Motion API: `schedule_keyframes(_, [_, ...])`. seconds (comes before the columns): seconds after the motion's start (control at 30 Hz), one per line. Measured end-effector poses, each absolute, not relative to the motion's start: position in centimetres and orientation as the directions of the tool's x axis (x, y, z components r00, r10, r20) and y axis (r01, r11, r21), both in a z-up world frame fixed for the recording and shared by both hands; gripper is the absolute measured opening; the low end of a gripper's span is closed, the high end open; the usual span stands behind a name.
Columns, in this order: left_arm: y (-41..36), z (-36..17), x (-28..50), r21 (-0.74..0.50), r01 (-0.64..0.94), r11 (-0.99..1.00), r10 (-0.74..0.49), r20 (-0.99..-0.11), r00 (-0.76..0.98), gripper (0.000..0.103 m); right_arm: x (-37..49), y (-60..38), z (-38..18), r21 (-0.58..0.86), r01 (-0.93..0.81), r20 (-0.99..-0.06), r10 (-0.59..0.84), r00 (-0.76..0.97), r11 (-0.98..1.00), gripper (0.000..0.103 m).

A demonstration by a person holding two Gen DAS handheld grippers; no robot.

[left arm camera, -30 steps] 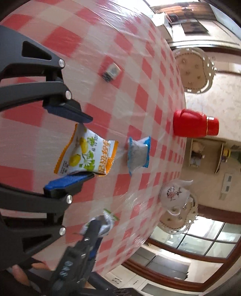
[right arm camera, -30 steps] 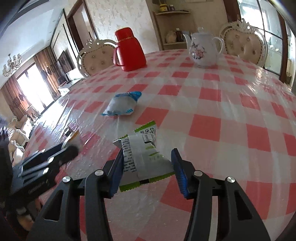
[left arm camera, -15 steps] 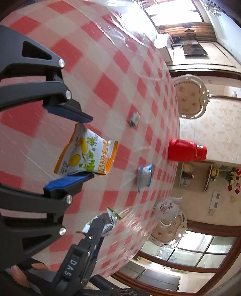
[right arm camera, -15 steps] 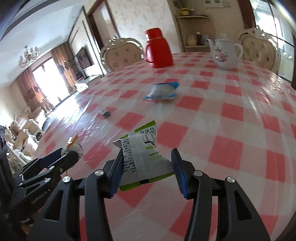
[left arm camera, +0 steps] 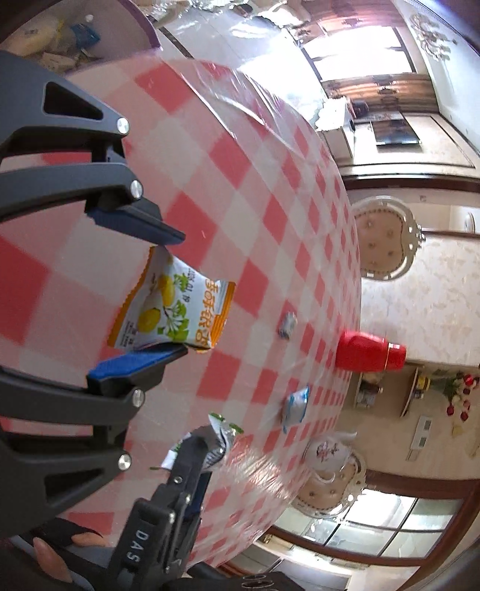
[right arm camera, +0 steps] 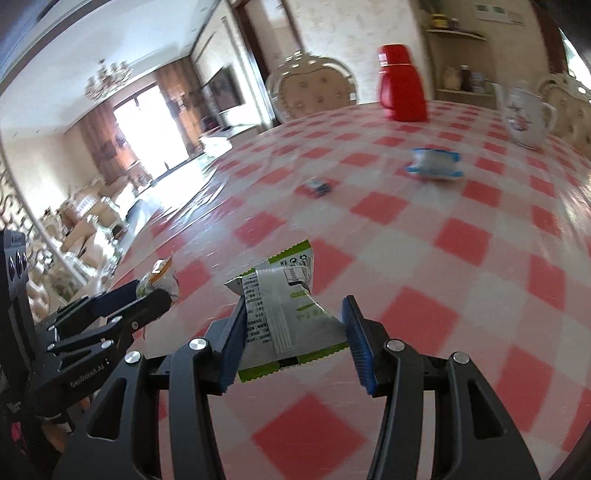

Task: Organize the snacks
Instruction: 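Carry the white-green packet and yellow-orange bag over the lavender box with both grippers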

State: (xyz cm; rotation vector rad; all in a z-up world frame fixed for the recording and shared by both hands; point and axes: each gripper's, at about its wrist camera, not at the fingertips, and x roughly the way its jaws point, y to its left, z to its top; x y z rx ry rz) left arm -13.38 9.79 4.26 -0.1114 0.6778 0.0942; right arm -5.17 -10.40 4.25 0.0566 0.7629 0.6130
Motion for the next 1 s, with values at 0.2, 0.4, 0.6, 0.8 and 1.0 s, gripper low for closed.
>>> schedule_keyframes(0.2, [12.7,4.3,-15.6,-0.074,-0.179,0.981,0.092,-0.633,0.768,0.055,-6.9,-6.0,4.0,0.245,-0.581,-0.643,0.579,0.502,0.776,0.050])
schedule_keyframes(0.4, [15.2,3.9,-17.7,-0.076,-0.225,0.971,0.126,-0.638,0.760,0.055,-8.3,-2.8,3.5,0.229,-0.635,-0.658,0.598,0.458,0.738,0.050])
schedule_keyframes(0.6, [17.4,3.4,-19.4,-0.078,-0.269,0.960,0.157,-0.648,0.745,0.055,-9.4,0.0,3.4,0.217,-0.678,-0.667,0.614,0.422,0.702,0.050])
schedule_keyframes(0.8, [20.1,2.8,-21.6,-0.077,-0.325,0.943,0.196,-0.660,0.725,0.055,-11.3,3.3,3.3,0.202,-0.738,-0.673,0.639,0.373,0.644,0.050])
schedule_keyframes(1.0, [23.8,1.8,-24.5,-0.064,-0.413,0.909,0.260,-0.687,0.678,0.055,-14.2,7.1,3.3,0.177,-0.813,-0.680,0.666,0.307,0.555,0.050])
